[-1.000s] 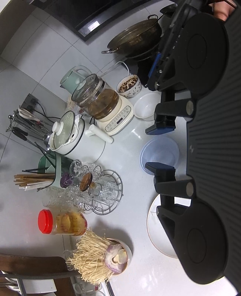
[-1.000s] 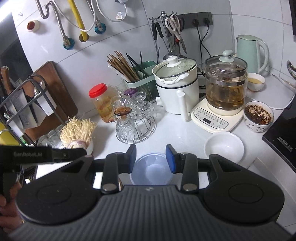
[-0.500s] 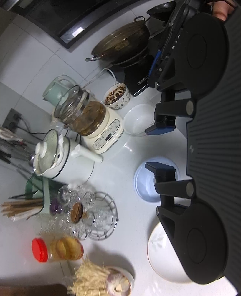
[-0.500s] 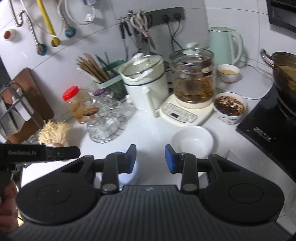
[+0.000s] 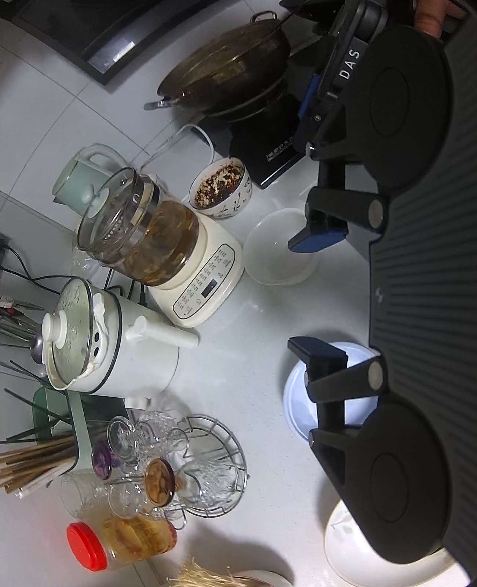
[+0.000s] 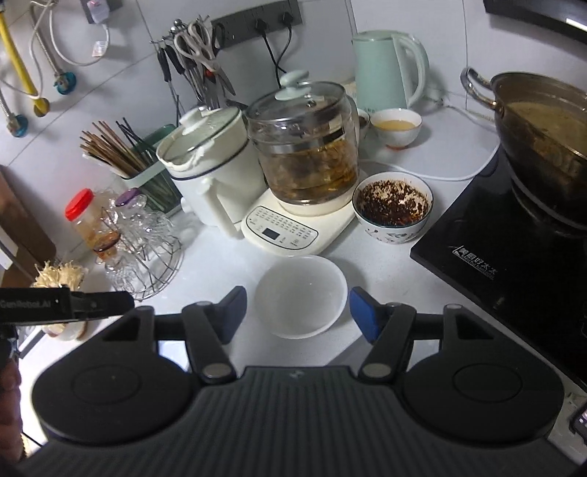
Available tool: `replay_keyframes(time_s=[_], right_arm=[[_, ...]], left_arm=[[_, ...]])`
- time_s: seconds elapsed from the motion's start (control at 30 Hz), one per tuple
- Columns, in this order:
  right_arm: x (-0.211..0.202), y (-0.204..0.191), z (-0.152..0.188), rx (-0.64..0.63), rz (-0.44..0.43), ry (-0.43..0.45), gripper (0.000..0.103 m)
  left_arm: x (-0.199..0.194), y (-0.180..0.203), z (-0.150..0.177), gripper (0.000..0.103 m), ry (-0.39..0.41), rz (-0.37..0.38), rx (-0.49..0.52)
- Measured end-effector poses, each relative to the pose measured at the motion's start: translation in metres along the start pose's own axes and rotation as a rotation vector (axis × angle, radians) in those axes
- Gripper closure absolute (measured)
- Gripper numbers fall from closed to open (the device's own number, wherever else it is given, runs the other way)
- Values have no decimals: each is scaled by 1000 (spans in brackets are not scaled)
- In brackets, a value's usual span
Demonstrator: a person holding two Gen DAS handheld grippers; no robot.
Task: Organize plates and bowls
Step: 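Move both grippers toward the white bowl, then close both grippers on the rim of the white bowl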
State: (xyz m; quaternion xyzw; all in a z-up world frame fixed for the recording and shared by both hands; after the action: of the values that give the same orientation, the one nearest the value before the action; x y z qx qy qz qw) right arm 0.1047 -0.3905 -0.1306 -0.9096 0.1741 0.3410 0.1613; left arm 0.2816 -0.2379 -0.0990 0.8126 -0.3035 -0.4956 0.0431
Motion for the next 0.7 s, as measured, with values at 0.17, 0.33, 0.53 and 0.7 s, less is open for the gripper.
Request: replay_keyframes(time_s=[0.17, 0.33, 0.53, 0.7], right_arm=[[21, 12, 0, 5, -20, -33, 38], [43, 24, -2, 26, -53, -74, 15], [67, 34, -9, 71, -122, -94, 0], [91, 48, -8, 117, -142, -111, 0]], left_arm=[[28, 2, -3, 42, -23, 10, -26], [53, -1, -6, 41, -36, -54, -2], [74, 0, -15, 37, -35, -69, 1], [97, 2, -14, 37, -68, -27, -42]])
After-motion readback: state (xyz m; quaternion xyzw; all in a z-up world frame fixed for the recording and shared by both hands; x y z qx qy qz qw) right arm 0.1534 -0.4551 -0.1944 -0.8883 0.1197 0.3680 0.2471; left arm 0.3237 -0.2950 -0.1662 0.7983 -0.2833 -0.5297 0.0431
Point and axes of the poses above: each gripper's, at about its wrist camera, not at the fingertips, and x roughly the way its jaws point, y to its right, z to its underside, the point moved 7 cm from there along x, roughly the way its jaws point, and after that the axes turned 6 degrees about -x, right-handed, at the moved point
